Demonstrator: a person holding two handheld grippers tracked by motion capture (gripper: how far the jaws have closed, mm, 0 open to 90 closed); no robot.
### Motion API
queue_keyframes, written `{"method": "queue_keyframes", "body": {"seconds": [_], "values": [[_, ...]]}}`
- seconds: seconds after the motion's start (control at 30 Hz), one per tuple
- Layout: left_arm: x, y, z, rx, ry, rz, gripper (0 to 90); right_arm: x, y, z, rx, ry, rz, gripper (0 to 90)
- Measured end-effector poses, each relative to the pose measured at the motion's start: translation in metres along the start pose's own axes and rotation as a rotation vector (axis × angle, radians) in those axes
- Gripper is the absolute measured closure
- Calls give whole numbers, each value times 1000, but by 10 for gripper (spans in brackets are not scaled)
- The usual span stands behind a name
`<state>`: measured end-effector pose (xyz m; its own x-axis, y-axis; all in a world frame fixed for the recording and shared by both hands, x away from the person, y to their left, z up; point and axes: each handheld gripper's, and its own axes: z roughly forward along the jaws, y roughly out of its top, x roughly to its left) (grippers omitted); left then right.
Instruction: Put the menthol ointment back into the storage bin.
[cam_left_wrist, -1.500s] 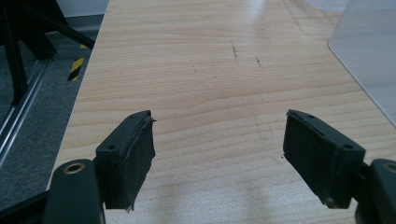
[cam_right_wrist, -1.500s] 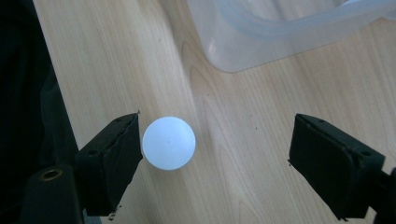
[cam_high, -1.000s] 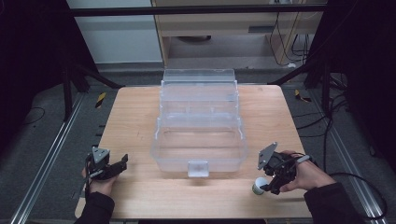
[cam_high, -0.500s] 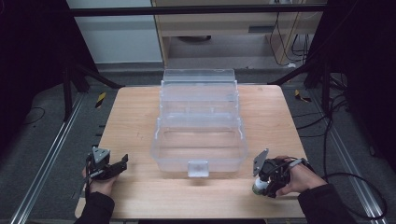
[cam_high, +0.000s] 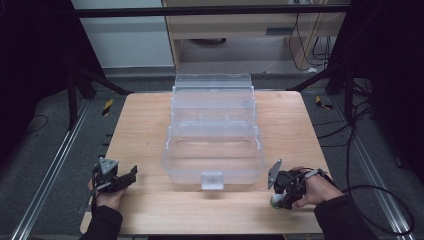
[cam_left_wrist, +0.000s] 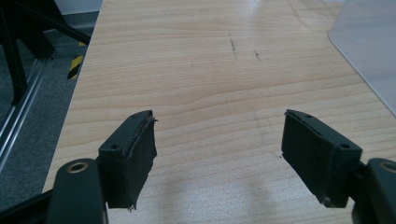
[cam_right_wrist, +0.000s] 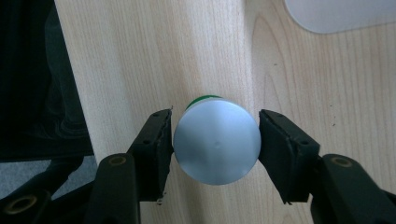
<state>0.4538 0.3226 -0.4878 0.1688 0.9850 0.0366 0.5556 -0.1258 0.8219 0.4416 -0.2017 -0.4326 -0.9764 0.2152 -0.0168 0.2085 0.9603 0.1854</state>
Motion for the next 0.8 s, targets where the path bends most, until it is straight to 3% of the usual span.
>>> {"method": "queue_keyframes", "body": {"seconds": [0.5,0.8], "values": [[-1,0,0,5,3,7,256,-3,3,0,40,18,16,503],[-1,0,1,14,4,10,256,-8,2,-25,1,3,75,504]]}}
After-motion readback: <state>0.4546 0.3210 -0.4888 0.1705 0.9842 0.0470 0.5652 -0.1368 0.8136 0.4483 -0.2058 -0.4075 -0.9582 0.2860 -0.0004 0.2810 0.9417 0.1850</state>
